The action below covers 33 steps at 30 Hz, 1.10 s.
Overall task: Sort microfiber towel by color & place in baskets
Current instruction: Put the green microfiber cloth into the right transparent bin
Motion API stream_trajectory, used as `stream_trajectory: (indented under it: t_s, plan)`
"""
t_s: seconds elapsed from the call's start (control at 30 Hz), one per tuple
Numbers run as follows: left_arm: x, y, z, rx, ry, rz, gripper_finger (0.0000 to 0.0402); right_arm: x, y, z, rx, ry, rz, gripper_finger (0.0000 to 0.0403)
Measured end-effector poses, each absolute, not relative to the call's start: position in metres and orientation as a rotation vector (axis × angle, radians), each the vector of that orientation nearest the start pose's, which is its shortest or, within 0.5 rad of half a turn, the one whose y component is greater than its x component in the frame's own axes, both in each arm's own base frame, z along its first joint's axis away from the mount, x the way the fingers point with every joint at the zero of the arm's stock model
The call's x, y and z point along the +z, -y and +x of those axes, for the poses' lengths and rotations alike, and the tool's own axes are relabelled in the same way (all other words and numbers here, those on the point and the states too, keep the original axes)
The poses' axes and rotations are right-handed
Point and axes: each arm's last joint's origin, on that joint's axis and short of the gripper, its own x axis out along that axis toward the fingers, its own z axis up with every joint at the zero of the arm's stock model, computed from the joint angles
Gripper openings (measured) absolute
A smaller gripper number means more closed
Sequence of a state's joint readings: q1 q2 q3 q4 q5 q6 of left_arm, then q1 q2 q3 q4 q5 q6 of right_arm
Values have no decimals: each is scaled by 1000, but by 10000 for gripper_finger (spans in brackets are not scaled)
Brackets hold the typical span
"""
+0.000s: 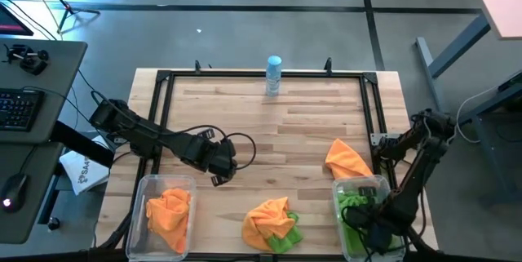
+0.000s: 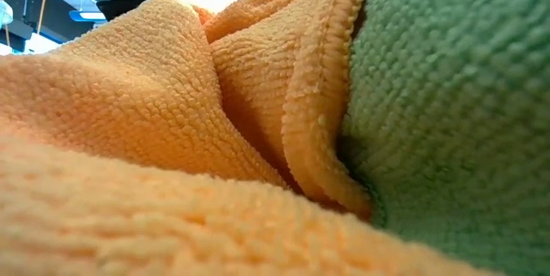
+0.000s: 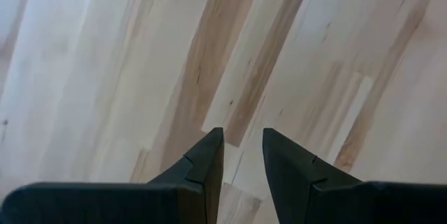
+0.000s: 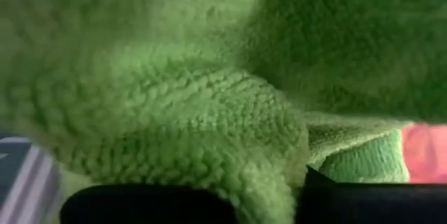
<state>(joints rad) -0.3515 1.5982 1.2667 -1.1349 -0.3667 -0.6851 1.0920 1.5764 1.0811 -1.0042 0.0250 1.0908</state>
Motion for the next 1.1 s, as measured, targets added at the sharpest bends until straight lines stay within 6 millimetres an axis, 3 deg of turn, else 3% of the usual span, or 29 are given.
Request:
stream_trajectory:
  t_s: [0.23, 0.4, 0.73, 1.1]
  plan:
    - [250, 92, 278, 435, -1257, -119, 90, 176, -235, 127, 107, -1482, 59, 0]
    - [250, 92, 278, 446, -1255, -141, 90, 172, -234, 126, 113, -1478, 64, 4]
    - [250, 92, 278, 451, -1255, -154, 90, 199, -235, 127, 24, -1530, 13, 53]
    - [250, 92, 278, 449, -1248, -158, 90, 231, -236, 128, -77, -1519, -10, 144]
